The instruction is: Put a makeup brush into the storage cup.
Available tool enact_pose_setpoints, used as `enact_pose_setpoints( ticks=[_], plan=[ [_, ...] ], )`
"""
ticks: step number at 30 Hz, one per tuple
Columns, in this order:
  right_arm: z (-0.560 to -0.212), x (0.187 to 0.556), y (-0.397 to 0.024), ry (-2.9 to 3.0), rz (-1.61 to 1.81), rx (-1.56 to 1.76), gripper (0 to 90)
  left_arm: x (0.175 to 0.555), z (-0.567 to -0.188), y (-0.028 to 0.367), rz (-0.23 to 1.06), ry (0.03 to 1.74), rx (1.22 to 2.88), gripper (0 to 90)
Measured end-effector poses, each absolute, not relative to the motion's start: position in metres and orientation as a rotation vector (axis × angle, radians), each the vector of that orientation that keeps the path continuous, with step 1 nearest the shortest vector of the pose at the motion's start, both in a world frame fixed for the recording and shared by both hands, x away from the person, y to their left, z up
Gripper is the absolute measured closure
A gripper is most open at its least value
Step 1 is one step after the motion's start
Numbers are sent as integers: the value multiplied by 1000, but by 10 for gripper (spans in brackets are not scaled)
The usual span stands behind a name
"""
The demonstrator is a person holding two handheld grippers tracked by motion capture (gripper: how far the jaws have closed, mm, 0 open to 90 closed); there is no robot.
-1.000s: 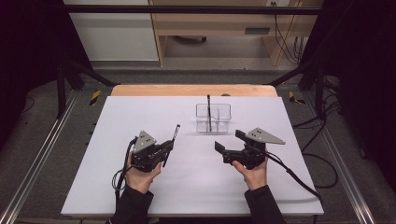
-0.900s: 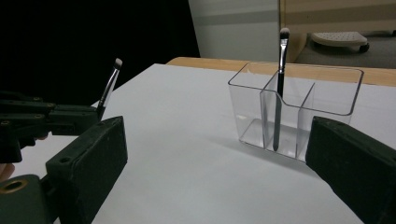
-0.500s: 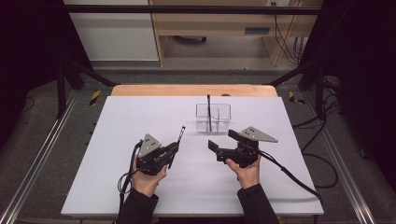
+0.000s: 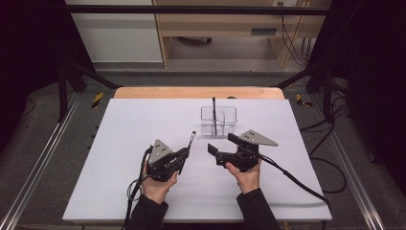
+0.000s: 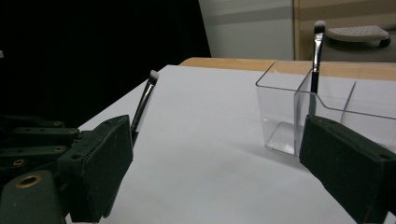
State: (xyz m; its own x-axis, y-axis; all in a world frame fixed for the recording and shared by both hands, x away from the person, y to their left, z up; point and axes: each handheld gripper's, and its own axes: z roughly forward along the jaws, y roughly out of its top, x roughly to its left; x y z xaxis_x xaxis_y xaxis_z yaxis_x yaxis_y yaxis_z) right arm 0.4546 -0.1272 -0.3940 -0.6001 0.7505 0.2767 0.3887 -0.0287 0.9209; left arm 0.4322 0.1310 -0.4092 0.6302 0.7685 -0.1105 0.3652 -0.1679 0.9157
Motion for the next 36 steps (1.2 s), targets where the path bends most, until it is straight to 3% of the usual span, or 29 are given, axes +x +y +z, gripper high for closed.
enact_pose_setpoints(
  ticks=[17,36],
  plan=[
    [-399,457,-119,1940,1702,1255,155,429,-414,115,457,912,1763,834],
    [-405,459,-113,1930,1756,1326,305,426,-414,99,457,899,1768,834]
  ],
)
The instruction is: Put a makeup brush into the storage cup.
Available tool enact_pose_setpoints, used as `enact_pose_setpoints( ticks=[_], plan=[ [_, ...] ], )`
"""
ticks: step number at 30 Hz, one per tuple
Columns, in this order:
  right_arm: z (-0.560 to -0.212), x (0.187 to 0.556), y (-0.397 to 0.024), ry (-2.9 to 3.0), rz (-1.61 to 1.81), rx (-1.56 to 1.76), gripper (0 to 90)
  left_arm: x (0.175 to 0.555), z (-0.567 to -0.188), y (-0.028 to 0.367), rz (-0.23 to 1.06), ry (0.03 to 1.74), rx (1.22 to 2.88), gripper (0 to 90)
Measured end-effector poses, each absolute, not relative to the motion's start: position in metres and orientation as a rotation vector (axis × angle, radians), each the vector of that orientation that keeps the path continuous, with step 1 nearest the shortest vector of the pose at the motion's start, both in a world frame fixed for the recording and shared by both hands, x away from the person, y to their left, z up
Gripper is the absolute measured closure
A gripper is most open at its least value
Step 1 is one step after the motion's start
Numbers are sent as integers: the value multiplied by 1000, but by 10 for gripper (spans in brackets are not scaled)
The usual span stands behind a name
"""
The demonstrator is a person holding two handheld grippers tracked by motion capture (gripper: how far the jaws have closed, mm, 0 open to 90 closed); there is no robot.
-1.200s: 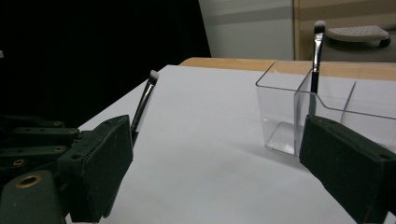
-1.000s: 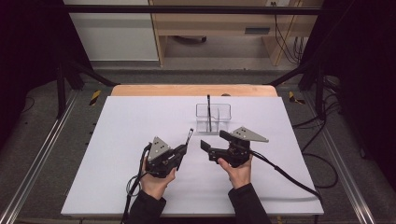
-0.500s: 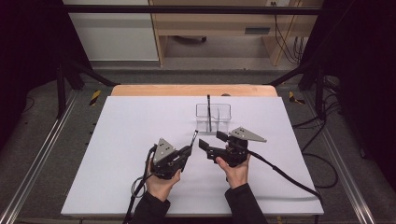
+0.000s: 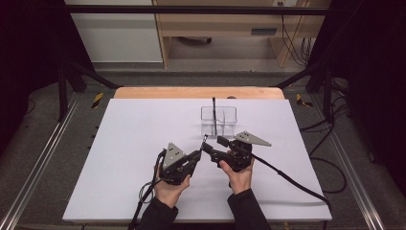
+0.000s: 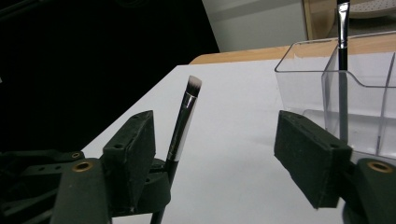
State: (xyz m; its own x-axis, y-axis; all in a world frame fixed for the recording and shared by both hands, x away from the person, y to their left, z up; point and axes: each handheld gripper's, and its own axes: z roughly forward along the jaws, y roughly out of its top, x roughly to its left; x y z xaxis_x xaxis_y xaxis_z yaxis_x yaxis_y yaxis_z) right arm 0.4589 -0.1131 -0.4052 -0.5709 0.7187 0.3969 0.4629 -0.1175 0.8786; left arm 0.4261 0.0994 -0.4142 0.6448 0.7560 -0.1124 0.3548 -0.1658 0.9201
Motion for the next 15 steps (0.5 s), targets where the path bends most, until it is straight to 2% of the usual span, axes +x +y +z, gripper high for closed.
enact_pose_setpoints(
  ticks=[15],
  plan=[
    [-407,459,-110,1940,1817,1364,497,424,-412,91,462,891,1760,834]
  ],
)
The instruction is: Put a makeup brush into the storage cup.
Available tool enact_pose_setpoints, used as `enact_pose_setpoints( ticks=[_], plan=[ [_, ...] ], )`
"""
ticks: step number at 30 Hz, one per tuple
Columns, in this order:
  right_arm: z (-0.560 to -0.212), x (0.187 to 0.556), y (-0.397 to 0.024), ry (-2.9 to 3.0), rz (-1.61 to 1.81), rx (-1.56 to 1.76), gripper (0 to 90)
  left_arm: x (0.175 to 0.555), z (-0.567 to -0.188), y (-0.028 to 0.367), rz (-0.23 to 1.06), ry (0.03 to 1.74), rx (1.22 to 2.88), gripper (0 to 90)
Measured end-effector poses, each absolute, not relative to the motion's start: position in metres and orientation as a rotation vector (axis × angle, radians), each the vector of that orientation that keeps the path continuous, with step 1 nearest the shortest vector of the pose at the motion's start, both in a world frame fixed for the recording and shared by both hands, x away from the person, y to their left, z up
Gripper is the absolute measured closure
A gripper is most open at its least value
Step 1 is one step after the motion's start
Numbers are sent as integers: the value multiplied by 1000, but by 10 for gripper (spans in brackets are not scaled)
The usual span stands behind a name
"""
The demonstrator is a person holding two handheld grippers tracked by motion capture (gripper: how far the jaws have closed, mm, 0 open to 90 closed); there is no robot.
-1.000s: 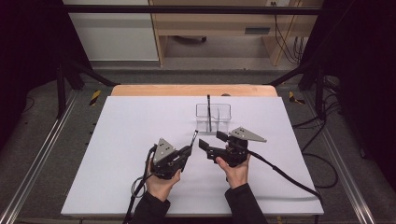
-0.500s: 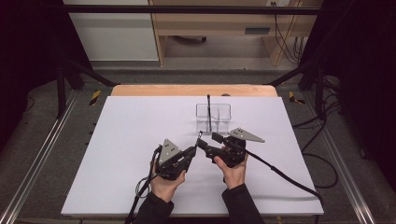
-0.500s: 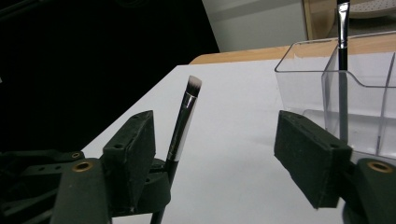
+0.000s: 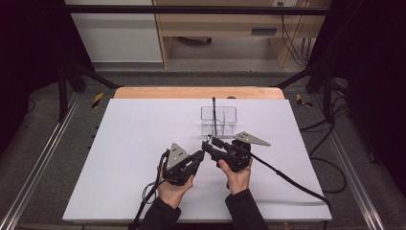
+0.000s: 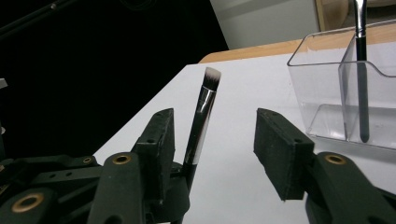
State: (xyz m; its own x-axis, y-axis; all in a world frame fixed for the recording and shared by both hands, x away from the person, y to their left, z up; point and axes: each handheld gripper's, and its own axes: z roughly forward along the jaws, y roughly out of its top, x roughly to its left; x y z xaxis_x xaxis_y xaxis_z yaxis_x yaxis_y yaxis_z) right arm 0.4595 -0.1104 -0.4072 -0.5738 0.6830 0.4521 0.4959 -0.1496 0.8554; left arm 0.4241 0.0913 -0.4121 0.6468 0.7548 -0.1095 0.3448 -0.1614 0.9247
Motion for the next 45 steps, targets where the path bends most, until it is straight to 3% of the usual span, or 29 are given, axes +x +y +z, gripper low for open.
enact_pose_setpoints(
  ticks=[11,31,45],
  plan=[
    [-407,460,-110,1953,1865,1377,645,424,-412,89,461,896,1756,834],
    [-408,460,-109,1958,1901,1399,800,423,-411,87,465,901,1744,834],
    [-407,458,-109,1947,1950,1388,839,423,-409,88,456,886,1729,830]
  ],
)
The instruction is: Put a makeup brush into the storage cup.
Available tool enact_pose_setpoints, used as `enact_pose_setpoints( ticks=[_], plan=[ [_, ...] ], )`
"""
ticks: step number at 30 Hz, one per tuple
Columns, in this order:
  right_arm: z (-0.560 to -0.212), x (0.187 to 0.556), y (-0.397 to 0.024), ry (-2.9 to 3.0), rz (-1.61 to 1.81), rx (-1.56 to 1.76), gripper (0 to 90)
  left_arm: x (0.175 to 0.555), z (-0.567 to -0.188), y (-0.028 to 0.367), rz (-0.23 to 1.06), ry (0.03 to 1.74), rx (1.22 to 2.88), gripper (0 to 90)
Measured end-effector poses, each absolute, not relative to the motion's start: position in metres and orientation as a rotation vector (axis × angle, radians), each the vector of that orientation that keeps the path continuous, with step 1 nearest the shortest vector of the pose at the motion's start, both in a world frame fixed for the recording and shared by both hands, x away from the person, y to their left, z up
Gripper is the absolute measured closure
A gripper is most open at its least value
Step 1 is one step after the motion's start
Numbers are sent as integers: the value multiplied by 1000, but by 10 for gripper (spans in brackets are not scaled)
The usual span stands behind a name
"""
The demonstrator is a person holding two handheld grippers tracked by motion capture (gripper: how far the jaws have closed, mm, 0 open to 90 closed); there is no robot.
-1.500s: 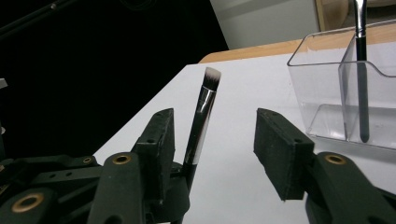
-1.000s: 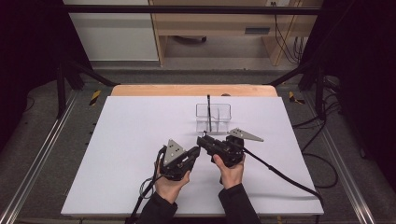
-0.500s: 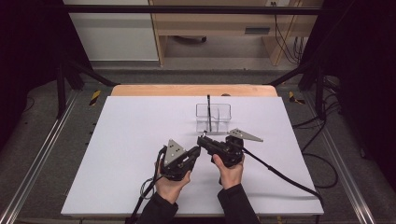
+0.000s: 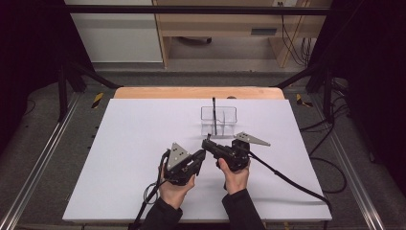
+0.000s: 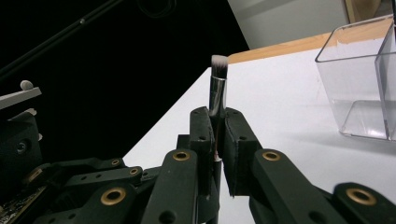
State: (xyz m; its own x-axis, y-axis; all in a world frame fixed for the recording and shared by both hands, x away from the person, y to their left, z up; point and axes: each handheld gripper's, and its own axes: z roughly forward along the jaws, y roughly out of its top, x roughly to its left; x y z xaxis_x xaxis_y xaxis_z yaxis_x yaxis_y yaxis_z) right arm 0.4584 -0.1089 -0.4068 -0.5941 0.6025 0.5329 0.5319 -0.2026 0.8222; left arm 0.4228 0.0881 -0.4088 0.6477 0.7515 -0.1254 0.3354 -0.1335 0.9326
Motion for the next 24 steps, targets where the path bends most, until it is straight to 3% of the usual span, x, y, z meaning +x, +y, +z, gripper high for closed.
enact_pose_setpoints(
  ticks=[3,11,24],
  plan=[
    [-406,458,-110,1940,1950,1378,839,424,-406,91,440,869,1740,808],
    [-403,462,-113,1910,1916,1375,838,429,-391,105,441,830,1809,594],
    [-393,464,-122,1855,1881,1343,838,432,-378,130,484,803,1844,389]
  ],
)
